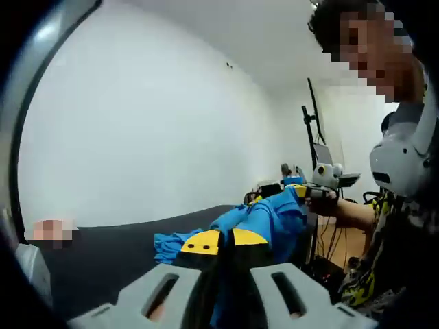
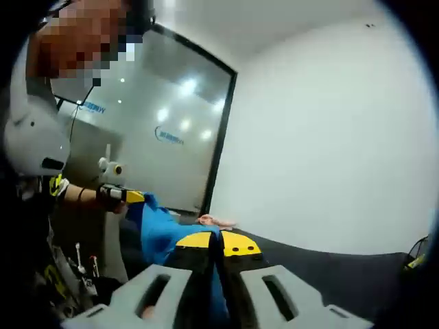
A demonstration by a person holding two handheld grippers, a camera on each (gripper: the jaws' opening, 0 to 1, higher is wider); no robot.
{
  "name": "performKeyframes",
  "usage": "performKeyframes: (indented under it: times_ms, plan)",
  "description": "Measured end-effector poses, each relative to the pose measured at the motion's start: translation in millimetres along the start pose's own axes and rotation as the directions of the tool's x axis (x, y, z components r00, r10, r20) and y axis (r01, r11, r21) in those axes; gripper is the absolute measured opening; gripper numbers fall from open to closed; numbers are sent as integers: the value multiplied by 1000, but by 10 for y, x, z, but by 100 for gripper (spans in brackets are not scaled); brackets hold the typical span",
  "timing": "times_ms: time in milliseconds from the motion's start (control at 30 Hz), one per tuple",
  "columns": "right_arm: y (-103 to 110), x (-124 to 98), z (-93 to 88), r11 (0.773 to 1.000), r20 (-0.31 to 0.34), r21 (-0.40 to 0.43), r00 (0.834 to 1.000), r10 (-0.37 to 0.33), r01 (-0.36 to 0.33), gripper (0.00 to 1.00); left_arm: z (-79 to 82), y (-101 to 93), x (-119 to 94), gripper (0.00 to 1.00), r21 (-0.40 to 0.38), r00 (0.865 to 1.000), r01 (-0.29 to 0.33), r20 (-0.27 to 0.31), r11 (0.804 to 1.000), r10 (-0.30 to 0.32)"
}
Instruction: Spread out the cloth and fold it
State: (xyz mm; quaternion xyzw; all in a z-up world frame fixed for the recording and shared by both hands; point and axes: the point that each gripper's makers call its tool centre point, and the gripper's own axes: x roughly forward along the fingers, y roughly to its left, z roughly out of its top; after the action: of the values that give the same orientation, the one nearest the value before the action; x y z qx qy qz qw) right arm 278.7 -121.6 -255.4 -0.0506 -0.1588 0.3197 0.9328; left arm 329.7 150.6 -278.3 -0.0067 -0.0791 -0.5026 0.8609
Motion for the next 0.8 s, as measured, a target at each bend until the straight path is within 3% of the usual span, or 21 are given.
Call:
performKeyframes:
  times_ms: [100, 167, 267, 367, 433, 467, 533, 567, 600, 667, 700, 733, 800]
  plan:
    - [-296, -99, 139, 996, -12, -59, 997, -72, 72, 2, 101, 110, 27, 1, -7, 1000, -23, 8, 1000, 23]
    - [-408, -129, 223, 995, -5, -55, 997, -78, 77, 2, 215, 214, 56, 1, 18, 999, -50, 15, 999, 50]
    - [-575, -159, 253, 993, -17, -46, 993, -113, 112, 2, 351, 311, 83, 1, 36, 998, -61, 28, 997, 60]
    - [-778, -199, 147, 986, -46, -32, 985, -167, 166, 2, 408, 568, 119, 1, 57, 991, -132, 11, 990, 132]
    - [-957, -211, -99, 979, -106, -5, 973, -205, 205, 2, 262, 815, 162, 1, 7, 982, -187, -30, 982, 187]
    - [-1013, -199, -226, 976, -143, 8, 966, -215, 218, 2, 225, 847, 179, 1, -12, 981, -189, -35, 982, 188]
    - [-1110, -123, -449, 974, -164, -2, 961, -222, 225, 2, -84, 1076, 286, 1, -93, 970, -228, -105, 969, 218]
    - [-1134, -69, -577, 976, -170, 12, 963, -211, 216, 2, -194, 1176, 364, 1, -117, 966, -249, -98, 961, 238]
    - [-1143, -36, -666, 977, -176, 22, 963, -206, 213, 2, -280, 1231, 424, 2, -110, 963, -259, -100, 960, 249]
    - [-1193, -1, -883, 974, -213, 2, 952, -220, 226, 4, -536, 1373, 485, 3, -71, 935, -331, -158, 941, 317]
    - [-1240, -24, -1018, 971, -251, -23, 939, -235, 237, 7, -591, 1403, 516, 5, -25, 932, -337, -152, 941, 330]
    - [-1263, -39, -1070, 969, -261, -41, 934, -245, 242, 11, -650, 1444, 537, 11, -12, 920, -368, -148, 930, 362]
    - [-1253, -95, -1137, 972, -276, -47, 932, -234, 230, 24, -634, 1411, 526, 22, 68, 918, -364, -145, 929, 370]
